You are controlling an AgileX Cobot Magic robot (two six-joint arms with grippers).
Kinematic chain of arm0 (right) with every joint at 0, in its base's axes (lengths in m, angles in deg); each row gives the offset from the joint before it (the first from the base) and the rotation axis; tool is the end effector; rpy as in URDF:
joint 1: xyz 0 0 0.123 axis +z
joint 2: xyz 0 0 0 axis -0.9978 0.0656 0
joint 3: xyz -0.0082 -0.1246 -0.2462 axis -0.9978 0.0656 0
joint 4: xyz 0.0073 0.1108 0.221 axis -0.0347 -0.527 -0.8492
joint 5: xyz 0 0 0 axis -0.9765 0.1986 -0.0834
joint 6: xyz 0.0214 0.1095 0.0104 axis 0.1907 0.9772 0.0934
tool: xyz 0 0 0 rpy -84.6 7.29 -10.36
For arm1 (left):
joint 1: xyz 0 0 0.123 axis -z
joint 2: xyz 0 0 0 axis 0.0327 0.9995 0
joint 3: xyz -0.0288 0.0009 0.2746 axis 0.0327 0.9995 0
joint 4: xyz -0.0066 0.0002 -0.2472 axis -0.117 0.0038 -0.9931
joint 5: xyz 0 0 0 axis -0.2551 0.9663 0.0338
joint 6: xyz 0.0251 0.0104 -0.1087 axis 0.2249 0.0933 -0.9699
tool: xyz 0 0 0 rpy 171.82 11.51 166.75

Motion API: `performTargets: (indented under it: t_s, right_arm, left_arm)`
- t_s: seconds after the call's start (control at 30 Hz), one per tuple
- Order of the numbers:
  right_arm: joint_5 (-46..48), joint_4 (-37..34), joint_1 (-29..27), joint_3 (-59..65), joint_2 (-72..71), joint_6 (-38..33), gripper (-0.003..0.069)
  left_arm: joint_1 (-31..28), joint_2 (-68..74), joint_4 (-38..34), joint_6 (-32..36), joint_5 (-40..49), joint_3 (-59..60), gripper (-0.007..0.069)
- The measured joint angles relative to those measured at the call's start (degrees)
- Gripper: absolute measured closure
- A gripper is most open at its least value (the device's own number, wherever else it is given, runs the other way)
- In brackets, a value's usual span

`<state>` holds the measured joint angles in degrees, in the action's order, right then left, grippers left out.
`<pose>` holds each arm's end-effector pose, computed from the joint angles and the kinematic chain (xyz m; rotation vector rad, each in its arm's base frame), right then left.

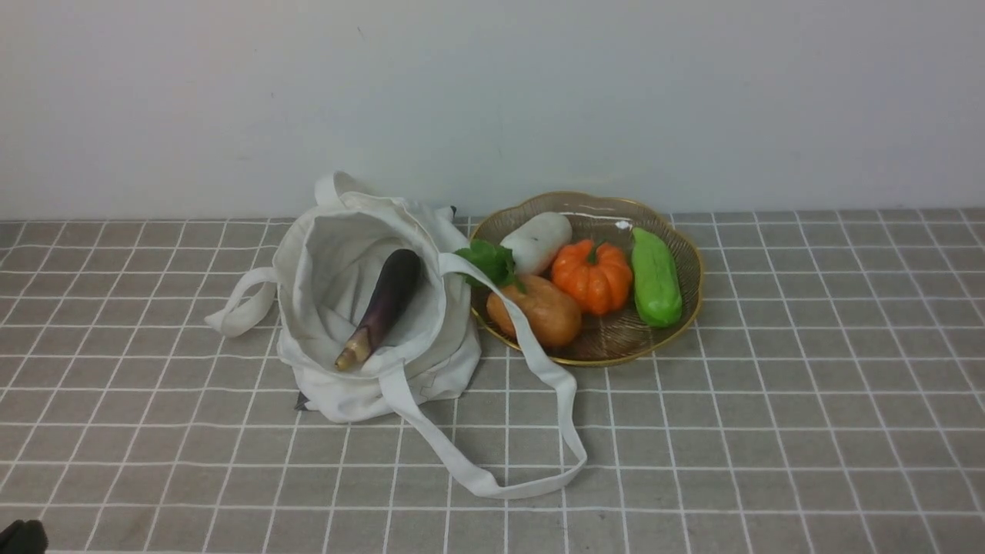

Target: Take vegetables from bag on grey coffee tablecloth place on plate.

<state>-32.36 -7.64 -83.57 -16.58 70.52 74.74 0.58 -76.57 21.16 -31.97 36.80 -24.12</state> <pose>0.0776 0.0026 0.1670 -0.1099 1.8560 -0.0302 0.0798 -0.0011 0.1740 0.0106 1.7870 -0.0214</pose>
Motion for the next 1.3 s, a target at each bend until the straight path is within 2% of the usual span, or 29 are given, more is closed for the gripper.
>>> performTargets:
  t_s: [0.37,1.3]
  right_arm:
    - [0.0,0.0,0.0,0.0,0.0,0.0,0.0673]
    - [0.0,0.0,0.0,0.0,0.0,0.0,0.0673]
  left_arm:
    - [-0.3,0.0,-0.2,0.6,4.8,0.1,0.0629]
    - [-0.3,0.0,-0.6,1.7,5.1,0.1,0.0629]
